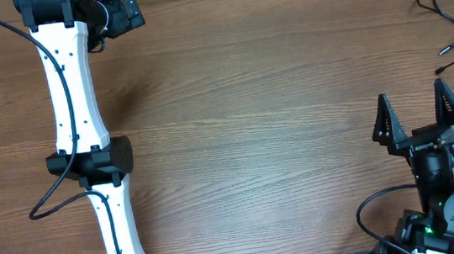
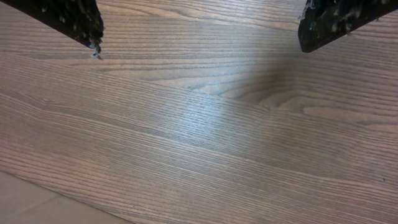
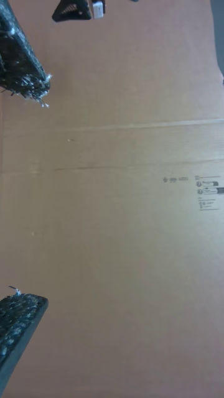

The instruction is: Untangle cables

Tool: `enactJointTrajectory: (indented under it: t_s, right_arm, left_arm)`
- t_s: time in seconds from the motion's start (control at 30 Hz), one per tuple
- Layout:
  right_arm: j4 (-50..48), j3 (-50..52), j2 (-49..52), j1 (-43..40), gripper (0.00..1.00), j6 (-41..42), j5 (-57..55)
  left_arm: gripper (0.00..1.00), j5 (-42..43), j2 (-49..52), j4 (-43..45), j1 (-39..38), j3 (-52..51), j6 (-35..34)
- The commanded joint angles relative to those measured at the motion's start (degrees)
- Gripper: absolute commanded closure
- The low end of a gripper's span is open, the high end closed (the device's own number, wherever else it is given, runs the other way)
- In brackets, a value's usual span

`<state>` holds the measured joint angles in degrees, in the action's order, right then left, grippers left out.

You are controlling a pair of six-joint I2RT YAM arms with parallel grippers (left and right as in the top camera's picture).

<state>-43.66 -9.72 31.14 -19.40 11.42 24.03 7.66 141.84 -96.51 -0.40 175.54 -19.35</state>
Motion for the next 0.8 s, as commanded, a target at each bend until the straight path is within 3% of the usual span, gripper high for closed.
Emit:
enactJointTrajectory:
  t_s: [0.0, 0.17, 0.43, 0.77]
  right_arm:
    - [1.7, -0.07, -0.13, 0.09, 0.0, -3.02, -1.29]
    - [7.82, 0.02, -3.8, 2.08, 0.0, -2.95, -3.19]
    - [20.92, 2.21, -14.25, 13.75, 0.0, -2.97, -21.9]
    - [23.63, 9.25, -23.43, 14.47, 0.0, -2.99, -21.99]
  left_arm:
    - [0.0, -0.61, -2.01, -0.15, -0.37, 1.22, -0.35]
    - [0.0, -0.61, -2.01, -0.15, -0.35, 1.22, -0.35]
    - [0.0, -0.61, -2.01, -0.15, -0.37, 1.22, -0.35]
    - [0.0, -0.61, -2.01, -0.15, -0.37, 1.22, -0.35]
